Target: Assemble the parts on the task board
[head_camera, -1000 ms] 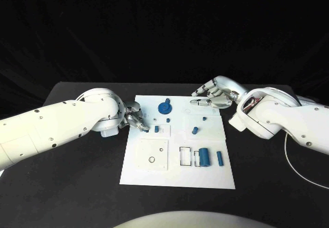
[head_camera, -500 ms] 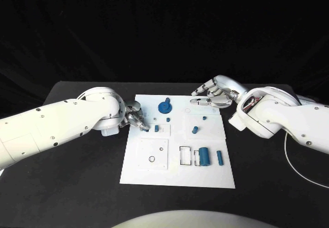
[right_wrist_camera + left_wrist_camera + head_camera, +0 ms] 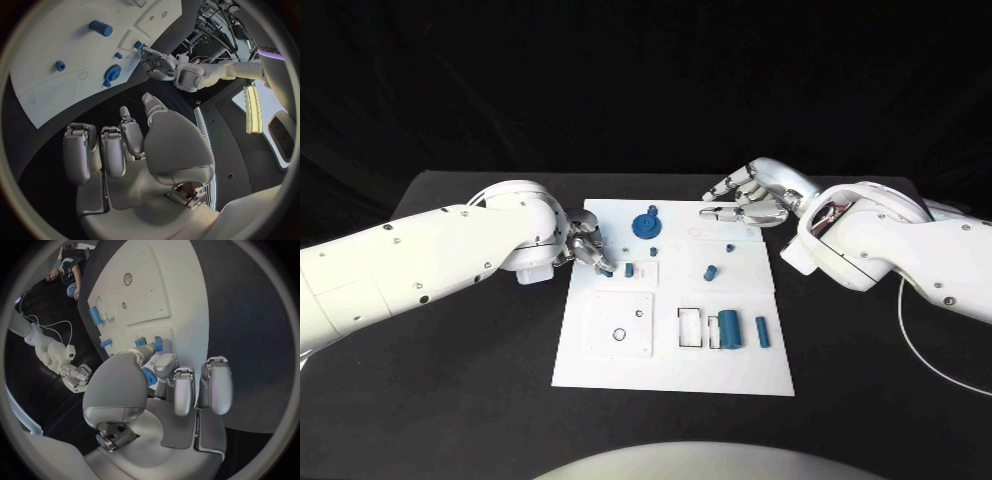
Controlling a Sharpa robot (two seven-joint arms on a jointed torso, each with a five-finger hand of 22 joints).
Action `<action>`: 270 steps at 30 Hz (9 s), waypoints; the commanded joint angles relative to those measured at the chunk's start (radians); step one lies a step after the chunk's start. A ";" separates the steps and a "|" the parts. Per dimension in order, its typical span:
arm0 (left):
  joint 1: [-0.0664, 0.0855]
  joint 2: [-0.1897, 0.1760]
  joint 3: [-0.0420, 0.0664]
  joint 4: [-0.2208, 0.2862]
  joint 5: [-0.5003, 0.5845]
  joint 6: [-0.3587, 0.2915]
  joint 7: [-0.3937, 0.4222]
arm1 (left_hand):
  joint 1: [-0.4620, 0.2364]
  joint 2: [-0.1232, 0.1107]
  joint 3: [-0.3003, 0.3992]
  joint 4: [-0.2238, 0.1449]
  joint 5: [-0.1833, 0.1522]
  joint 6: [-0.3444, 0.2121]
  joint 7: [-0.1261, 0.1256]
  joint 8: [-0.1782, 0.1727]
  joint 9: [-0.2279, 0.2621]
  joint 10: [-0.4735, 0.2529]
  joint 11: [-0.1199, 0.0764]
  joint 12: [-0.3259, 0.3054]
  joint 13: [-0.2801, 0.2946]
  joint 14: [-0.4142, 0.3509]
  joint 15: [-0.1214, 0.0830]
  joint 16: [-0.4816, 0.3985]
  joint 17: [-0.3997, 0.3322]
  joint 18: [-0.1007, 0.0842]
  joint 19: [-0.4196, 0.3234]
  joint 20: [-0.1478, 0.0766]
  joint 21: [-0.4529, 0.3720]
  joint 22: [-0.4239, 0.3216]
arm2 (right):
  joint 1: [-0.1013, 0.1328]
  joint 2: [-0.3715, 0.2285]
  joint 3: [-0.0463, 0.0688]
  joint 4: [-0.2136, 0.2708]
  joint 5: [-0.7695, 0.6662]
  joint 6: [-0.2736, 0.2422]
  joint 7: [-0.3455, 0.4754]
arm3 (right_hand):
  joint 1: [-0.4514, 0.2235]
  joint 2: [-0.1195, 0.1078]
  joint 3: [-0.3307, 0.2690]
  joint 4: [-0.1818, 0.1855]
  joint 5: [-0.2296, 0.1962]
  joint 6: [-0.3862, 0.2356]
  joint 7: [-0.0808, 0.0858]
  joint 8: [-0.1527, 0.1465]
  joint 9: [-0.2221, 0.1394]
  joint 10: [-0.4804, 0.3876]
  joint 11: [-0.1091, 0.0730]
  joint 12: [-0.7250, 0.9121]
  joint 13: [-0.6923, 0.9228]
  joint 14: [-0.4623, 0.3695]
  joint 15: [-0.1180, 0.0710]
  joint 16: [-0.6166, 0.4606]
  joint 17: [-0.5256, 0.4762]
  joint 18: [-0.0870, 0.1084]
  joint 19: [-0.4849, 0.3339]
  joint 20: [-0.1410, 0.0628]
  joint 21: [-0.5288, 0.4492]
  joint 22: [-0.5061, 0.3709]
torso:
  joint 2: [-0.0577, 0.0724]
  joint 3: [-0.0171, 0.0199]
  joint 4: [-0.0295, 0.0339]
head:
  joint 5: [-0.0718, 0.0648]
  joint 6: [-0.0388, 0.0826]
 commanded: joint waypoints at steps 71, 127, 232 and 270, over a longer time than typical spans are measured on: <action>-0.002 -0.011 -0.002 0.003 0.164 -0.308 0.062 | -0.110 -0.005 -0.504 0.157 0.003 0.024 -0.003 -0.052 -0.049 -0.125 0.012 -0.321 -0.311 0.105 0.003 -0.001 0.258 0.024 -0.019 -0.004 -0.118 0.069 | -0.001 0.000 0.000 -0.001 -0.001 0.016 0.009 | 0.009 0.004 -0.013 0.002 0.006 0.007 -0.004 0.000 0.002 -0.003 -0.003 0.000 0.075 0.081 -0.002 -0.008 0.154 -0.004 -0.007 0.000 -0.008 0.032 | 0.000 -0.0017 0.0005 | -0.014 0.002; -0.043 0.163 -0.028 -0.114 -0.413 -0.291 0.434 | 0.321 -0.023 -0.360 0.014 0.012 0.093 0.078 -0.429 -0.476 -0.230 0.106 -0.956 -0.972 0.033 0.068 -0.300 -0.199 0.057 0.000 0.051 -0.352 -0.108 | -0.001 0.011 0.000 -0.008 -0.001 0.019 0.012 | 0.015 0.009 -0.017 0.002 0.014 0.007 -0.004 0.000 0.002 -0.002 -0.004 0.002 0.076 0.081 -0.002 -0.007 0.155 -0.004 -0.007 0.000 -0.008 0.032 | 0.000 -0.0007 0.0007 | -0.026 0.015; -0.052 0.055 0.005 -0.081 -0.307 -0.244 0.398 | 0.256 -0.064 -0.101 -0.103 0.005 0.157 0.104 -0.526 -0.535 -0.151 0.117 -1.060 -0.991 0.016 0.077 -0.279 -0.300 0.036 0.008 0.055 -0.240 0.005 | -0.002 0.010 0.000 -0.009 0.003 0.023 0.013 | 0.019 0.013 -0.021 0.003 0.021 0.009 -0.004 0.001 0.002 -0.002 -0.004 0.004 0.077 0.081 -0.002 -0.007 0.155 -0.004 -0.007 0.000 -0.008 0.033 | 0.000 -0.0010 0.0004 | -0.024 0.014; -0.062 -0.145 0.002 0.035 0.866 -0.485 0.740 | 0.240 -0.044 -0.065 -0.168 0.002 0.105 0.134 -0.485 -0.557 -0.274 0.152 -0.981 -0.988 -0.261 0.107 -0.552 -0.805 0.143 -0.283 0.088 -0.843 -0.379 | -0.013 -0.029 -0.002 -0.053 -0.587 0.259 -0.156 | 0.205 -0.074 0.245 -0.079 -0.102 0.125 -0.020 0.004 0.003 -0.317 0.011 -1.148 -1.032 0.049 0.007 -0.132 -0.031 0.024 -0.065 0.014 -0.100 -0.117 | -0.001 -0.0038 0.0006 | -0.063 0.031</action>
